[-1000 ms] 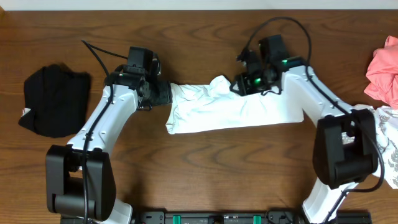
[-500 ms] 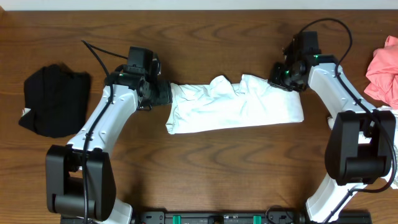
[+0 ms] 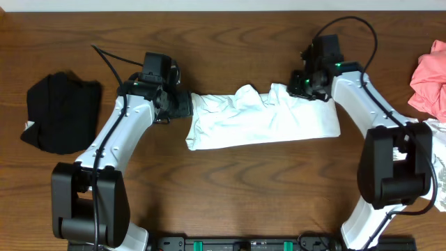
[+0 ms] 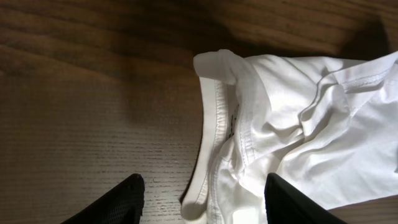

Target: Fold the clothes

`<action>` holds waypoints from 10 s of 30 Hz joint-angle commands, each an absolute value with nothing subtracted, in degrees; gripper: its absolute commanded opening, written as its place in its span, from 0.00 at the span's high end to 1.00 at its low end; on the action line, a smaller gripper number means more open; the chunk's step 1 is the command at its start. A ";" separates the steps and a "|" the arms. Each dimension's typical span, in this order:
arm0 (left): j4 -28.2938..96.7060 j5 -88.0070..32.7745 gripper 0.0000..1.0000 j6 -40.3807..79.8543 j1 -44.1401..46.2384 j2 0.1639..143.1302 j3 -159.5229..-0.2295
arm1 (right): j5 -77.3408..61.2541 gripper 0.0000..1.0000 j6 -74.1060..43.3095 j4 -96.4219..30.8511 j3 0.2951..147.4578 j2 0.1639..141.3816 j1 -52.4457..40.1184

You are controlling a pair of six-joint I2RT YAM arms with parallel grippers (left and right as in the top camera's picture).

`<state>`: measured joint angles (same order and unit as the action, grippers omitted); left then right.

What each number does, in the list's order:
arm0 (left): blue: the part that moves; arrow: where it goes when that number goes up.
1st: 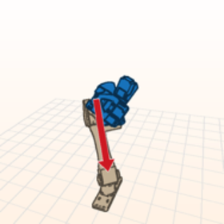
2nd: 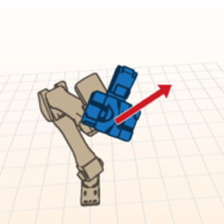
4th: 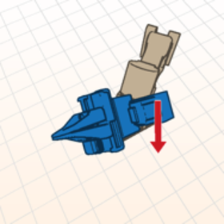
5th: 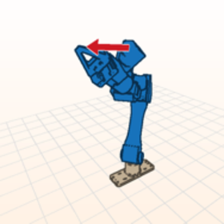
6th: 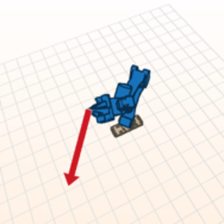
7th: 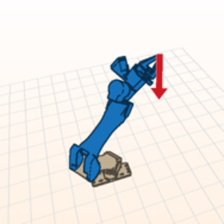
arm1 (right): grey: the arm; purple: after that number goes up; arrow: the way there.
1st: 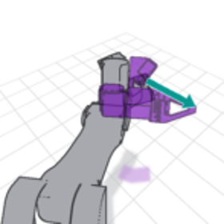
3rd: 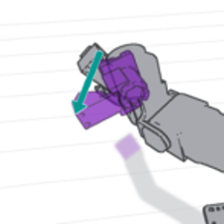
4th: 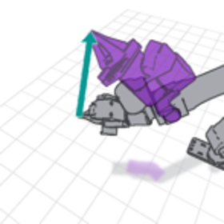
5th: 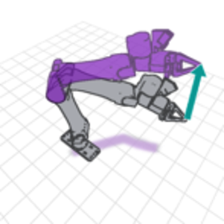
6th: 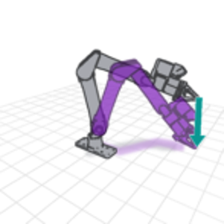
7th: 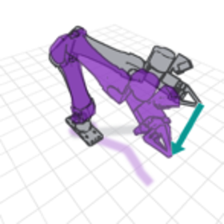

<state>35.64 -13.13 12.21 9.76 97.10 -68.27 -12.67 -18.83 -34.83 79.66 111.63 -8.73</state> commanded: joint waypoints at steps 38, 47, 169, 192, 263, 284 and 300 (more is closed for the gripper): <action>35.77 -12.43 0.37 12.14 9.67 97.84 -68.69 | -23.66 0.70 -9.34 -34.17 80.88 111.00 -4.49; 36.05 -12.45 0.37 12.14 9.67 97.84 -68.69 | -10.37 0.70 -9.37 -41.85 80.44 114.76 -4.40; 43.83 -3.62 0.94 15.64 5.17 94.74 -76.20 | -16.32 0.67 -6.74 -46.30 80.73 98.48 5.65; 39.09 -2.09 0.94 16.88 22.31 103.37 -76.20 | -16.32 0.67 -6.74 -48.23 80.73 98.48 5.61; 36.82 -1.89 0.55 15.09 6.87 100.22 -76.09 | -36.25 0.49 -5.45 -29.56 77.43 116.95 -25.96; 36.88 -1.89 0.54 15.09 6.87 100.31 -76.09 | -31.66 0.44 -10.76 -25.82 77.08 117.91 -28.75; 37.91 -1.89 0.54 15.07 6.87 100.31 -76.09 | -29.67 0.99 -14.76 -24.77 77.25 118.69 -29.54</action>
